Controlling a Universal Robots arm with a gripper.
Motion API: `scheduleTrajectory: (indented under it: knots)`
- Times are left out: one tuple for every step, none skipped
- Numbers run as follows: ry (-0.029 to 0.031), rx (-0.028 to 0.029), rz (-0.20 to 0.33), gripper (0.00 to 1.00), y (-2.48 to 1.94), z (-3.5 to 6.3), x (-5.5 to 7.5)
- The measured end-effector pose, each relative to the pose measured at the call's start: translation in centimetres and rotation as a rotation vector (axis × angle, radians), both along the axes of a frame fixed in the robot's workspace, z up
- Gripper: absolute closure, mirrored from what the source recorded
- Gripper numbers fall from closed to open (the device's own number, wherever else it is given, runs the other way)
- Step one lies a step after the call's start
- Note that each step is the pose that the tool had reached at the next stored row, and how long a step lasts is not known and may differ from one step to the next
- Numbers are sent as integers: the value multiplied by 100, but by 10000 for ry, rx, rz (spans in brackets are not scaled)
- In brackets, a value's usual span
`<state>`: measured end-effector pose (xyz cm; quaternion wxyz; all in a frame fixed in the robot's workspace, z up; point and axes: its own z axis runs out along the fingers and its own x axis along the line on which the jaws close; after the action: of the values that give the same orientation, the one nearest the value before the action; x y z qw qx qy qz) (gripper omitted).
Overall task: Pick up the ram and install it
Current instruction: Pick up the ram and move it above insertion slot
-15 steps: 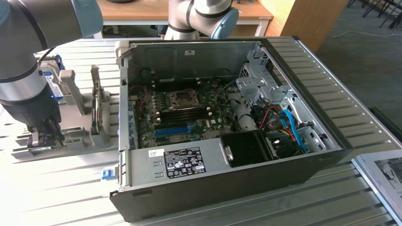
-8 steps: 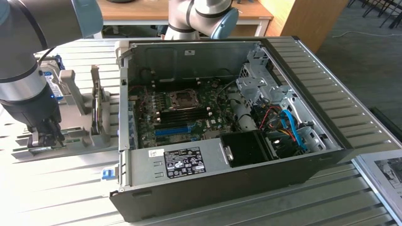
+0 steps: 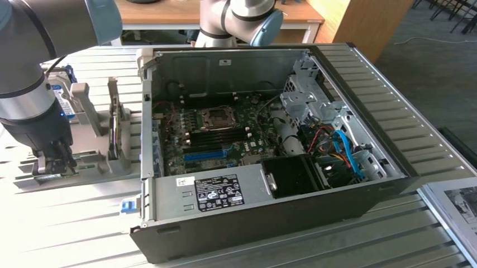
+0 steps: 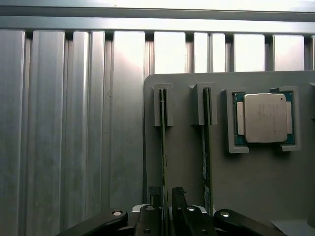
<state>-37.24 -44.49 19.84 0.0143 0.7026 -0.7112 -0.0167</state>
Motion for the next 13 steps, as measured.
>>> scheduleTrajectory:
  knots:
    - [0, 0, -9, 76, 0, 0, 0]
    - [0, 0, -11, 76, 0, 0, 0]
    - [0, 0, -11, 76, 0, 0, 0]
    - [0, 0, -11, 76, 0, 0, 0]
    - [0, 0, -15, 76, 0, 0, 0]
    - [0, -1, -27, 76, 0, 0, 0]
    - [0, 0, -43, 76, 0, 0, 0]
    - [0, 0, -54, 76, 0, 0, 0]
    - [0, 0, -54, 76, 0, 0, 0]
    - [0, 0, -54, 76, 0, 0, 0]
    - [1, -1, -55, 76, 0, 0, 0]
    - [0, 0, -55, 76, 0, 0, 0]
    - [1, 0, -55, 76, 0, 0, 0]
